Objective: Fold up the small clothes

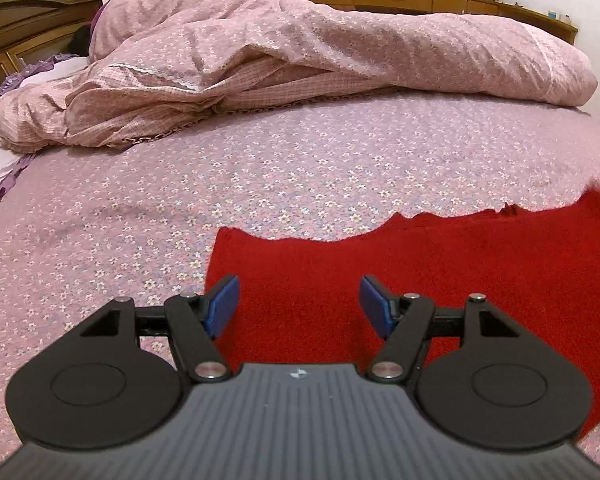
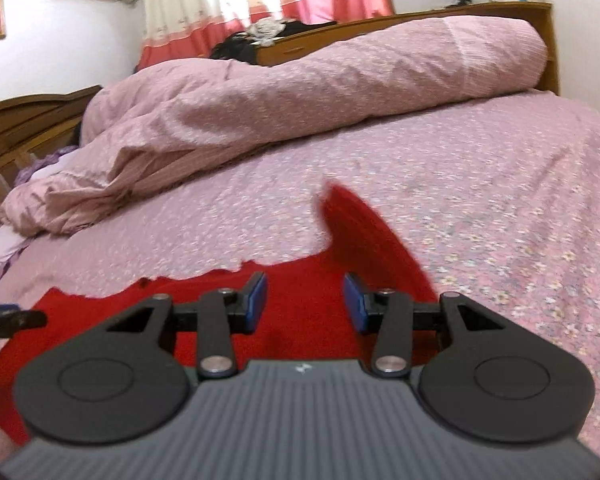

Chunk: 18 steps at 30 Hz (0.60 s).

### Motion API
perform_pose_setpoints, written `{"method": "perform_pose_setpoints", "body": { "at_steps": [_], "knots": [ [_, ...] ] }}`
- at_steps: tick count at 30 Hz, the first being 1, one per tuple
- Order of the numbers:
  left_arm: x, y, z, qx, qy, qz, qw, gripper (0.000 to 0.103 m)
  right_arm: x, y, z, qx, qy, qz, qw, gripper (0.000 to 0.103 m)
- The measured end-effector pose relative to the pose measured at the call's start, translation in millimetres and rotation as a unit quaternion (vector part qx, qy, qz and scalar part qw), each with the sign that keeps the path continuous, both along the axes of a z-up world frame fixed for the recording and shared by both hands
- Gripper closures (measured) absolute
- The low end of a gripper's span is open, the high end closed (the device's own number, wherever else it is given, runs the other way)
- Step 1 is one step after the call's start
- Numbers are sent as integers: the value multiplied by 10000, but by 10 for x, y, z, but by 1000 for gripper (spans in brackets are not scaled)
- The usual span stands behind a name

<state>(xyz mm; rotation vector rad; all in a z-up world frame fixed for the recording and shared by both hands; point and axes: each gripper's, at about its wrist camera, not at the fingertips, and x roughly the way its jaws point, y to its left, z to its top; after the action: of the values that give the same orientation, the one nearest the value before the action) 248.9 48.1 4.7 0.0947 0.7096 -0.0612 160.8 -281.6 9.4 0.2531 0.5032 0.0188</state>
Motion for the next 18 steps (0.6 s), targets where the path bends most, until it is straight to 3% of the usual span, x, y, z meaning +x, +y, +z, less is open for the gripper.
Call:
{"method": "perform_pose_setpoints", "body": {
  "at_steps": [8, 12, 18],
  "knots": [
    [-155, 18, -13, -2, 162, -105, 9998, 30, -117, -117, -5, -200, 122, -177, 9996, 58],
    [-76, 2, -176, 140, 357, 37, 9993, 30, -66, -99, -148, -439, 451, -197, 9978, 59],
    [26, 42, -309, 84, 359, 138, 9992, 29, -35, -86, -267, -530, 294, -201, 9980, 59]
  ]
}}
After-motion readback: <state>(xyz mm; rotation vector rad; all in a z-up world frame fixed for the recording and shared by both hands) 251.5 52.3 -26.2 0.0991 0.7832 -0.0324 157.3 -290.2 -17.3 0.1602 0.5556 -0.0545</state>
